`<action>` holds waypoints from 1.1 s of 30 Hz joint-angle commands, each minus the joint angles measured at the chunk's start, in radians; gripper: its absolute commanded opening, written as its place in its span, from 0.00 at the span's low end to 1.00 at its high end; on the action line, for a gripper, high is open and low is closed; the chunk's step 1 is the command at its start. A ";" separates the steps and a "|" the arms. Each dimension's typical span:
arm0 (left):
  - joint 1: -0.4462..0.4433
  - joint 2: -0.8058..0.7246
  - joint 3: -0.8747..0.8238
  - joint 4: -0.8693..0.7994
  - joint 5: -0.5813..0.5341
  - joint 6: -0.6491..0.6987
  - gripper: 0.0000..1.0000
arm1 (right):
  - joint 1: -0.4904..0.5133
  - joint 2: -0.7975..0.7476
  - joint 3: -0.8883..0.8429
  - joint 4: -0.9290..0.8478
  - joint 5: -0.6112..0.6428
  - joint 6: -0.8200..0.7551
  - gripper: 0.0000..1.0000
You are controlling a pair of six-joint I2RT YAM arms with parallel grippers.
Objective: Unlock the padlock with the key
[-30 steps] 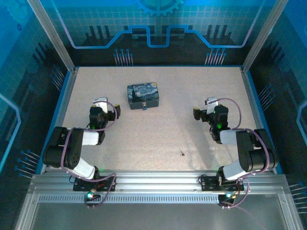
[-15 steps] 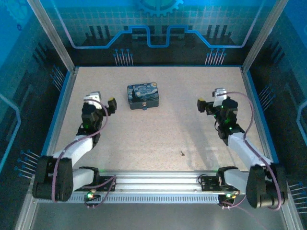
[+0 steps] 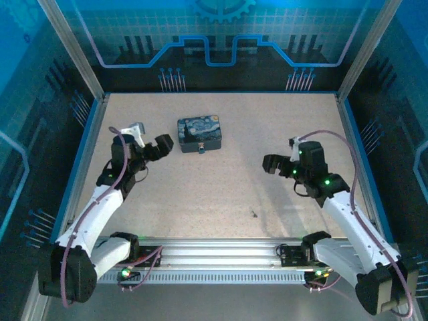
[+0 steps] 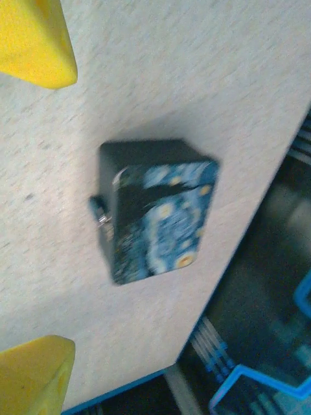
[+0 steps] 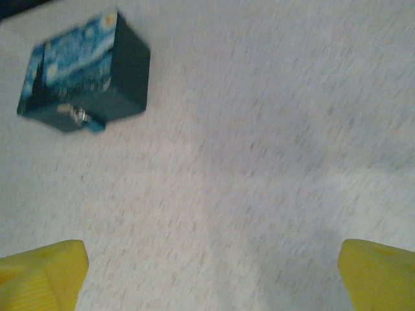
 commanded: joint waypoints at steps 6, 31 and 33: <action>-0.206 0.048 -0.054 0.054 0.062 -0.206 0.99 | 0.188 0.133 0.031 -0.211 0.002 0.085 0.92; -0.273 0.134 -0.049 0.123 0.024 -0.228 0.99 | 0.496 0.482 0.046 -0.348 0.037 0.169 0.44; -0.273 0.133 -0.048 0.122 0.022 -0.228 0.99 | 0.504 0.501 0.048 -0.347 0.041 0.170 0.42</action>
